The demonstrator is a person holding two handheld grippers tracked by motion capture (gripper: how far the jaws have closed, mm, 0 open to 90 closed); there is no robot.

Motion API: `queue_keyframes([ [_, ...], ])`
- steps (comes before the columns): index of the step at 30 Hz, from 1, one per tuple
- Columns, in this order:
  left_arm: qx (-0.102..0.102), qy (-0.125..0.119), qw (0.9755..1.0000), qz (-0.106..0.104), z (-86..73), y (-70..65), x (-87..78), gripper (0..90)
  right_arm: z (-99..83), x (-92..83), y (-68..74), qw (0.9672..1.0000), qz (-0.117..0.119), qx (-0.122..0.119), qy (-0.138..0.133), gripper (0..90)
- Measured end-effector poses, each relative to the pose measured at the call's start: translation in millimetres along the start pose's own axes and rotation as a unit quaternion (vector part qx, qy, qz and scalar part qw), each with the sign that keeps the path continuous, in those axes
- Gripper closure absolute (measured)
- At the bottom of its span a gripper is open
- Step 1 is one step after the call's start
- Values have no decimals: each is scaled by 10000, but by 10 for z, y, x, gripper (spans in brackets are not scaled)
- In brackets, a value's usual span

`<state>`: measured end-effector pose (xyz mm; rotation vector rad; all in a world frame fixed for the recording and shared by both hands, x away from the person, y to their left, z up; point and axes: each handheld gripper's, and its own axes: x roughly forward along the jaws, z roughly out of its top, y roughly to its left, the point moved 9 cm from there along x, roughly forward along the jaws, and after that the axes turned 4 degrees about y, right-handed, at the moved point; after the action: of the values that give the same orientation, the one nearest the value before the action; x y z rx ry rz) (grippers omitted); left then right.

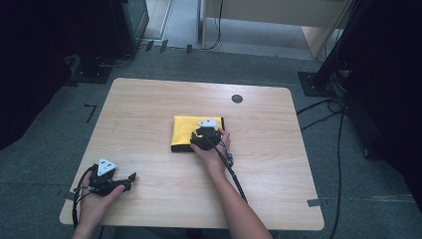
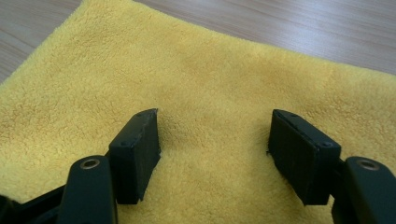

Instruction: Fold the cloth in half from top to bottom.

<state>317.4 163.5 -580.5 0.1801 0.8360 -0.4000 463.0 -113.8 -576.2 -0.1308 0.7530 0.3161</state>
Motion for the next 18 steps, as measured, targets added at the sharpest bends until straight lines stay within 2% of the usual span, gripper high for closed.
queue_keyframes([
  [7, 21, 3, 10000, 28, 0, -13, 6, 147, 35, 38, -4, 9998, -149, 67, -74, 331],
  [12, 17, 2, 10000, 29, 0, -12, 7, 146, 33, 17, -26, 9997, 34, 191, -131, 321],
  [13, 18, 1, 10000, 28, 1, -13, 7, 146, 26, -22, -34, 9994, 189, 272, -122, 251],
  [14, 18, 1, 10000, 28, 1, -13, 7, 146, 26, -22, -34, 9994, 189, 272, -122, 251],
  [15, 18, 3, 10000, 27, 1, -12, 7, 146, 16, -84, -34, 9983, 337, 450, -125, 199],
  [17, 26, 5, 10000, 24, 2, -11, 8, 145, 9, -152, -39, 9981, 398, 437, -152, 143],
  [18, 26, 5, 10000, 29, 2, -10, 8, 145, -6, -191, -39, 9986, 346, 390, -133, 142],
])
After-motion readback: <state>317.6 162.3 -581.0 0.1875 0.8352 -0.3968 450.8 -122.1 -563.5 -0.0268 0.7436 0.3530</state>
